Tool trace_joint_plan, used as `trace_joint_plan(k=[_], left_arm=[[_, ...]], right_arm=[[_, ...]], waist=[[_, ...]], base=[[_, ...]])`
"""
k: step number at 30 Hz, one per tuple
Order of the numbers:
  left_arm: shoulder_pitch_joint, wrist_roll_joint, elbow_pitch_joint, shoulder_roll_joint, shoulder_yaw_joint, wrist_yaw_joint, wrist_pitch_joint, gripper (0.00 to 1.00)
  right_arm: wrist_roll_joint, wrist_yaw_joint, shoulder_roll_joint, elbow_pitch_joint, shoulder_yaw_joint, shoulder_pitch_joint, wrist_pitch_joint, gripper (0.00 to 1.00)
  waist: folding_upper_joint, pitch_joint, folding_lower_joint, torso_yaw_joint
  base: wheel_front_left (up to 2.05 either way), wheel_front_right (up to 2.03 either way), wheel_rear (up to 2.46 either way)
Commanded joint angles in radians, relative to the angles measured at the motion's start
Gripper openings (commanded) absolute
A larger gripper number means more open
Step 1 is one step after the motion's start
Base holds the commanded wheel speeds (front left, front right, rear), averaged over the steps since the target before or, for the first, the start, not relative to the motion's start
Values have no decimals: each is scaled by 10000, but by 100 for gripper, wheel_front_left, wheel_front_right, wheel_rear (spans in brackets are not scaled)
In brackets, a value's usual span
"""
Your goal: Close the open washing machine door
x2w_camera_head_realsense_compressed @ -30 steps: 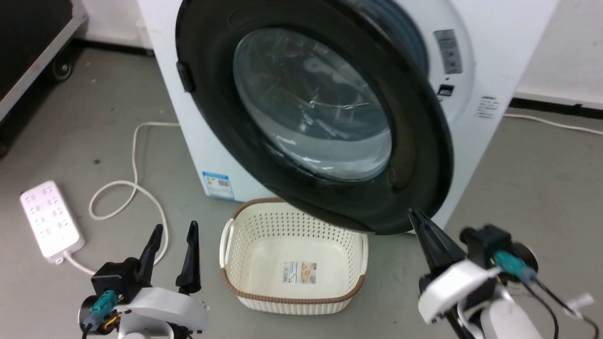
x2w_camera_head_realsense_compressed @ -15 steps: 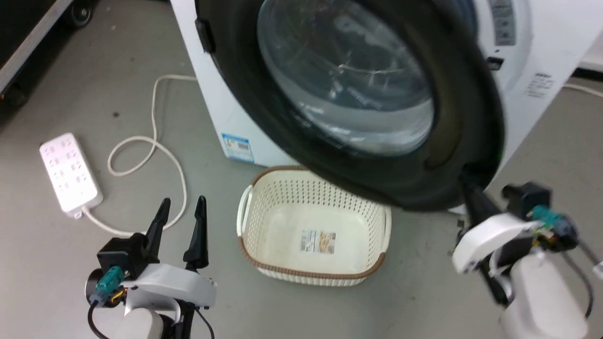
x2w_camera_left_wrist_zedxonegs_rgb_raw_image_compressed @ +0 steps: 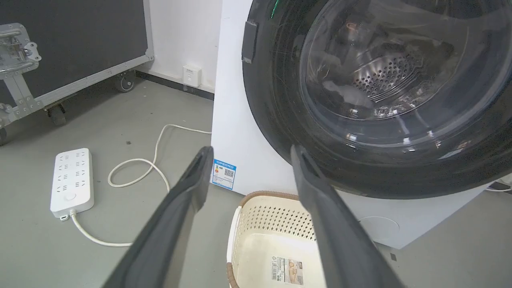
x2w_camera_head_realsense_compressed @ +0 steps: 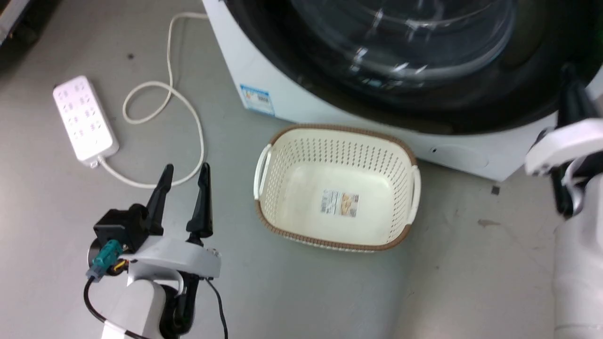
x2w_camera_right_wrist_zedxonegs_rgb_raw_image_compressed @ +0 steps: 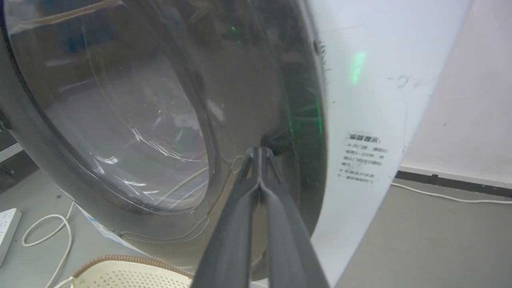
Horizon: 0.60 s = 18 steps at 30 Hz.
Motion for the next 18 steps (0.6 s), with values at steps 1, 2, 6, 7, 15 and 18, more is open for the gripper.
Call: trace_joint_plan(k=[1, 2, 6, 7, 15, 18], left_arm=[[-149, 67, -22, -30, 49, -61, -54, 100], [-188, 90, -20, -51, 76, -89, -54, 100], [-278, 178, -39, -120, 237, -173, -54, 100], [-288, 200, -40, -136, 275, -193, -54, 100], [-198, 385, 85, -246, 541, -320, -54, 100], [-32, 470, 170, -238, 633, -365, -54, 100]], right_arm=[[-105, -9, -43, -97, -110, -277, -75, 0], [-189, -9, -43, -147, -219, -422, -97, 0], [-410, -9, -43, -355, -546, -879, -196, 0], [-450, -9, -43, -400, -619, -964, -218, 0], [-352, -9, -43, -576, -1056, -1216, -471, 0], [55, -9, -43, -627, -848, -946, -608, 0]], waist=[[0, 251, -2, 156], [0, 318, -2, 183], [0, 531, -2, 219], [0, 568, -2, 218], [0, 288, -2, -38], [0, -189, -2, -323]], base=[[0, 0, 0], [0, 0, 0], [0, 0, 0], [0, 0, 0], [0, 0, 0], [0, 0, 0]])
